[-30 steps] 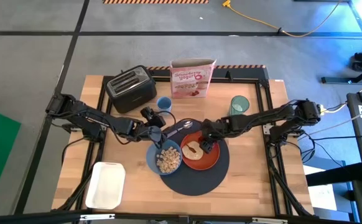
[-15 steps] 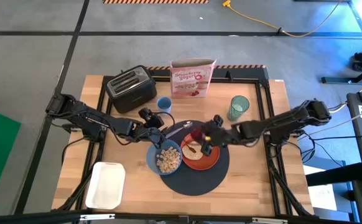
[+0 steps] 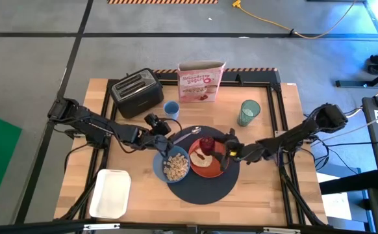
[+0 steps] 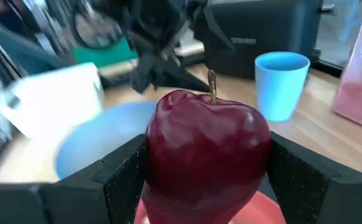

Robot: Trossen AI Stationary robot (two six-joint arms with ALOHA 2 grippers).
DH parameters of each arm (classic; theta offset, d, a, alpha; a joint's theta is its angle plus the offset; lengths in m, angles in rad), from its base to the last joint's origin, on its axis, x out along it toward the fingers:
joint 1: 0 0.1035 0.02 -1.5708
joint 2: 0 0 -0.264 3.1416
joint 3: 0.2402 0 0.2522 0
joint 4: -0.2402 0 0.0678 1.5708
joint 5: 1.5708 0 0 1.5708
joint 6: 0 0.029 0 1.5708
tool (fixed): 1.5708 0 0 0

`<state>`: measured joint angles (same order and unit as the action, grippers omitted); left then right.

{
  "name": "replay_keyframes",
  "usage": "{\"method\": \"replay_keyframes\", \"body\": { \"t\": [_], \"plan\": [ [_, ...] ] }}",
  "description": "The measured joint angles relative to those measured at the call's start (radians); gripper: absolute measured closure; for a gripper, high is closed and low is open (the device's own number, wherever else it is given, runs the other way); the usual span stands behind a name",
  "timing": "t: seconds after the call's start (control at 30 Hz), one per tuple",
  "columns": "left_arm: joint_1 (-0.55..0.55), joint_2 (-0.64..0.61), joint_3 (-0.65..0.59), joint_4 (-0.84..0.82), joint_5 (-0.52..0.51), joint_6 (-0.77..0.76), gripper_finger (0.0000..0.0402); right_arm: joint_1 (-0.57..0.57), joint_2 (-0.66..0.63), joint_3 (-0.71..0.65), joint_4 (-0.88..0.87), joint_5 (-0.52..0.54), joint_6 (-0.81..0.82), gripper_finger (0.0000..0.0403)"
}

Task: Arrange a breakfast setting
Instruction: Adjust the red apple on the orange plate

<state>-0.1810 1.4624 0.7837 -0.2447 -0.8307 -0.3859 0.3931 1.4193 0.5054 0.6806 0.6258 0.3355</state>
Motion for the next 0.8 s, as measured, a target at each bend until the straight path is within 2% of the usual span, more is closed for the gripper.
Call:
{"method": "replay_keyframes", "body": {
  "t": [0.1,0.2,0.57,0.8],
  "plan": [
    [0.01,0.0,0.0,0.002,-0.005,0.002,0.0015,0.01,0.005,-0.104,0.185,-0.014,-0.021,0.0128],
    [0.018,0.0,0.0,0.001,-0.005,0.003,0.0015,0.042,0.005,-0.17,0.248,0.012,-0.068,0.0128],
    [0.017,0.0,0.0,0.018,0.0,0.003,0.0015,0.224,0.005,-0.232,0.247,0.277,-0.152,0.0127],
    [0.016,0.0,0.0,0.021,0.003,0.002,0.0015,0.263,0.065,-0.232,0.247,0.338,-0.099,0.0127]
  ]
}}
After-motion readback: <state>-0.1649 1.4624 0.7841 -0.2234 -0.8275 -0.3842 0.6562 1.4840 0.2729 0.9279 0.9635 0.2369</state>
